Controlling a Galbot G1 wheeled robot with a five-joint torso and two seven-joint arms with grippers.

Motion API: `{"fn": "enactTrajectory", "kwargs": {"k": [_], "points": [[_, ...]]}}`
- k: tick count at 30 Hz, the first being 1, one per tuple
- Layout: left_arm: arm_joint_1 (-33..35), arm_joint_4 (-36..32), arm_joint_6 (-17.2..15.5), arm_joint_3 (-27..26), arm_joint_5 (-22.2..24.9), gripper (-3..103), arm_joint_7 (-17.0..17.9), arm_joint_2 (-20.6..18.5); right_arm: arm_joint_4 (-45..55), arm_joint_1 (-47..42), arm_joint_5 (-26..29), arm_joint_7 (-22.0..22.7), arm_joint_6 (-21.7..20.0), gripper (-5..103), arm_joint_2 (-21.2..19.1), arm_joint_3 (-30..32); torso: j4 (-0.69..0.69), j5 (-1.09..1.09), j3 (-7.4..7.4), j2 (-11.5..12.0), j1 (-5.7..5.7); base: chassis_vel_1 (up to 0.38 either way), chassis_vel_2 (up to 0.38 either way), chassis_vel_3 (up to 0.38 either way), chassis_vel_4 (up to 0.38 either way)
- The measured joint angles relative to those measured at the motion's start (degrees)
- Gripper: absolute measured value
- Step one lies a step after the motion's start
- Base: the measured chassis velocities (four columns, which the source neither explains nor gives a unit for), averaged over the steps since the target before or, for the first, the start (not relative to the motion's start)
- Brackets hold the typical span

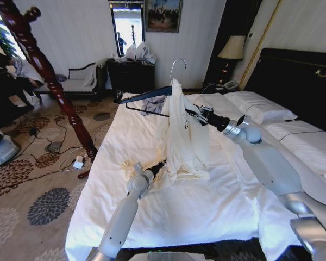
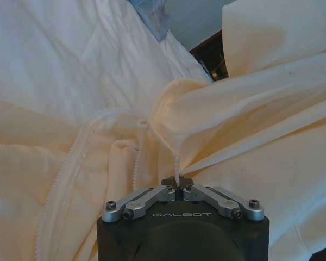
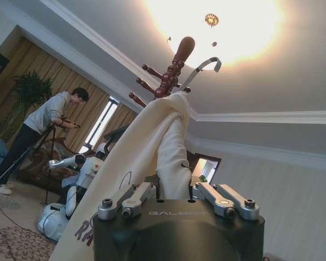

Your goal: Pick up the clothes from the bed and hang them on the clothes hanger.

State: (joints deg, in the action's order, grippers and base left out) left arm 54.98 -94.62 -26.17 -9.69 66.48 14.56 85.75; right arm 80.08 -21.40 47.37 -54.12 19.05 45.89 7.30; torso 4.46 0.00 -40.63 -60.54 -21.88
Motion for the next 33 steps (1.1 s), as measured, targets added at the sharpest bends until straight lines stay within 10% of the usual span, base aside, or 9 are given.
{"fn": "enactTrajectory", "kwargs": {"k": [20, 33], "points": [[1.6, -9.0, 1.6, -5.0, 1.4, 1, -1.0, -13.4, -1.2, -0.4, -1.3, -0.4, 0.9, 23, -1.8, -1.8, -0.01, -0.02, 0.00, 0.0, 0.00, 0.000, 0.000, 0.000, 0.000], [-17.0, -8.0, 2.3, -8.5, 13.6, 1, 2.7, -26.1, -0.5, -0.7, -4.1, -1.2, 1.4, 23, -2.3, -5.1, 0.00, 0.00, 0.00, 0.0, -0.02, 0.000, 0.000, 0.000, 0.000]]}}
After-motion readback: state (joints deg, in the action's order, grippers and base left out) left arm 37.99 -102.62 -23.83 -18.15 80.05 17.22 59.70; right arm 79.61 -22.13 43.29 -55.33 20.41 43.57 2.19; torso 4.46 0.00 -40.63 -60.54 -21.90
